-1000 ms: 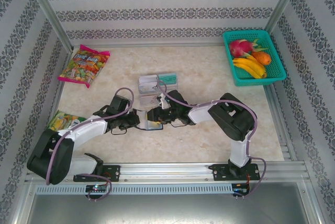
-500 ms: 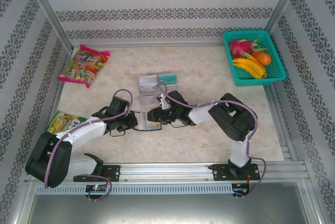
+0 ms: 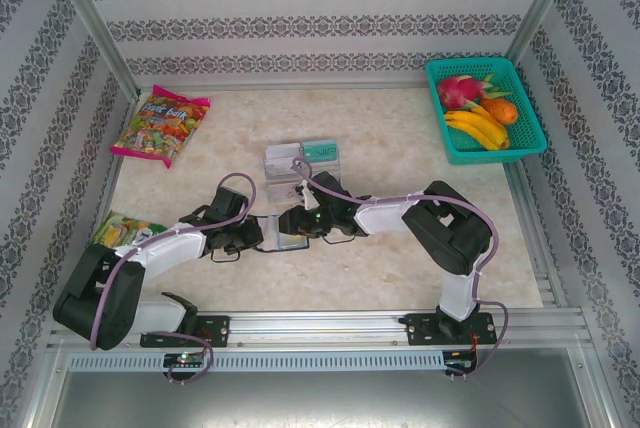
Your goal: Put the credit cards into the card holder
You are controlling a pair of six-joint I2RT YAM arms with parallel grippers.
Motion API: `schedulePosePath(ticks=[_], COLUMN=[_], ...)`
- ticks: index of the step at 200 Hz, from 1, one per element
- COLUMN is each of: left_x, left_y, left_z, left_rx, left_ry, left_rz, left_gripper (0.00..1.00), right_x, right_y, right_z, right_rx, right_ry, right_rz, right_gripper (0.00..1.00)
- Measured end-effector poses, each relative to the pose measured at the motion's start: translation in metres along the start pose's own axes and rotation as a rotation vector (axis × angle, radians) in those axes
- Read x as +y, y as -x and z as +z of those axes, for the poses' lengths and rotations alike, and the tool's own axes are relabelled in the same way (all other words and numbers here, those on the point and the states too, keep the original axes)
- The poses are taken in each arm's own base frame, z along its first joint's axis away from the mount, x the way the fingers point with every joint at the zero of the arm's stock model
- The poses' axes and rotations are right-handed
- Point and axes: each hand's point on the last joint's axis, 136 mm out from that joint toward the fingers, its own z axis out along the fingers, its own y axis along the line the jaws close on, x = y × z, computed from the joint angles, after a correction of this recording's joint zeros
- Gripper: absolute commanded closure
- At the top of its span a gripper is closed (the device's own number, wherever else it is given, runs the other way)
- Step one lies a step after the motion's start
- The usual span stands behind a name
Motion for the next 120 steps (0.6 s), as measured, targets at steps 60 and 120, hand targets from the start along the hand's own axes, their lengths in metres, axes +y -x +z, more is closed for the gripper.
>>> schedulePosePath(ticks=[60, 120], left_x=[0.001, 0.0], left_y=[-0.001, -0.001], left_z=[0.002, 0.002], left_rx=[-0.011, -0.014], left_ry=[-0.014, -0.023], left_rz=[-0.004, -0.019], left_gripper=[1.0, 1.0], right_x=[-0.008, -0.003], right_y=[-0.003, 0.0], right_z=[-0.005, -0.015], right_rx=[0.019, 0.05], right_ry=[-0.147, -0.246], right_rz=[-0.011, -0.048], right_gripper=[0.53, 0.53])
